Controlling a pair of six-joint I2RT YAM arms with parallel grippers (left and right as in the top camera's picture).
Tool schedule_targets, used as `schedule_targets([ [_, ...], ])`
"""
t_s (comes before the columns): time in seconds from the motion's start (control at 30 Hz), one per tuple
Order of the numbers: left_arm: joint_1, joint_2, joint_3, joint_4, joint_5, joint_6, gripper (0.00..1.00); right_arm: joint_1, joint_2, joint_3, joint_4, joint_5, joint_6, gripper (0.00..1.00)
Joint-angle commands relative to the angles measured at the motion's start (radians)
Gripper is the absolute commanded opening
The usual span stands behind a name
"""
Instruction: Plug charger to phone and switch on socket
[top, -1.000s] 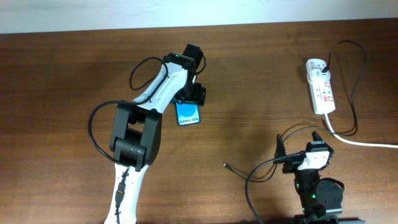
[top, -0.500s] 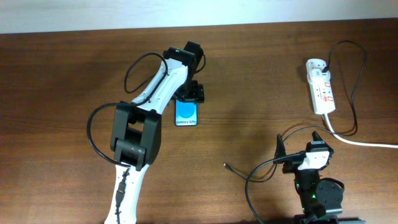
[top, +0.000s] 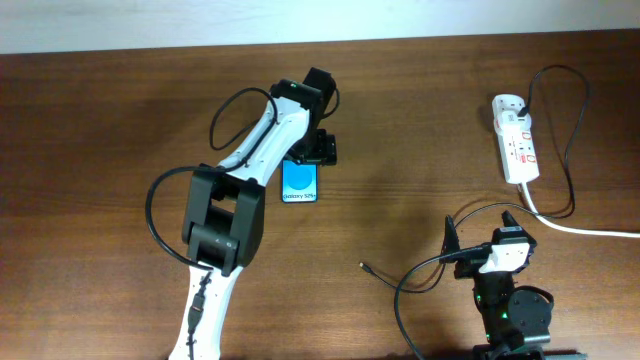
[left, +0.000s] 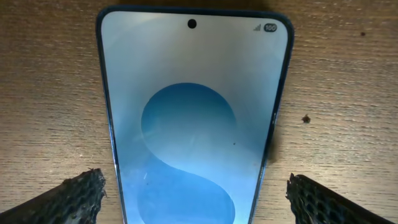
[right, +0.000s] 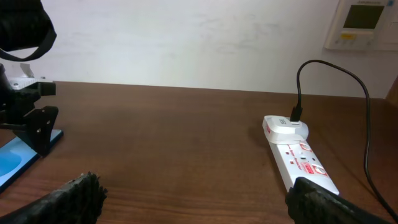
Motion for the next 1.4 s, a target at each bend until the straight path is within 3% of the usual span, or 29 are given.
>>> schedule_targets([
  [0.0, 0.019, 0.011, -0.01, 0.008, -0.011, 0.035, 0.99, 0.006, -0.008, -0.005, -0.006, 0.012, 0.007, 0.98],
  [0.5, 0.023, 0.098, -0.01, -0.001, 0.024, 0.062, 0.99, 0.006, -0.007, -0.005, -0.006, 0.012, 0.007, 0.98],
  [1.37, 0.054, 0.099, -0.01, -0.009, 0.106, 0.106, 0.99, 0.006, -0.007, -0.005, -0.006, 0.012, 0.007, 0.98],
])
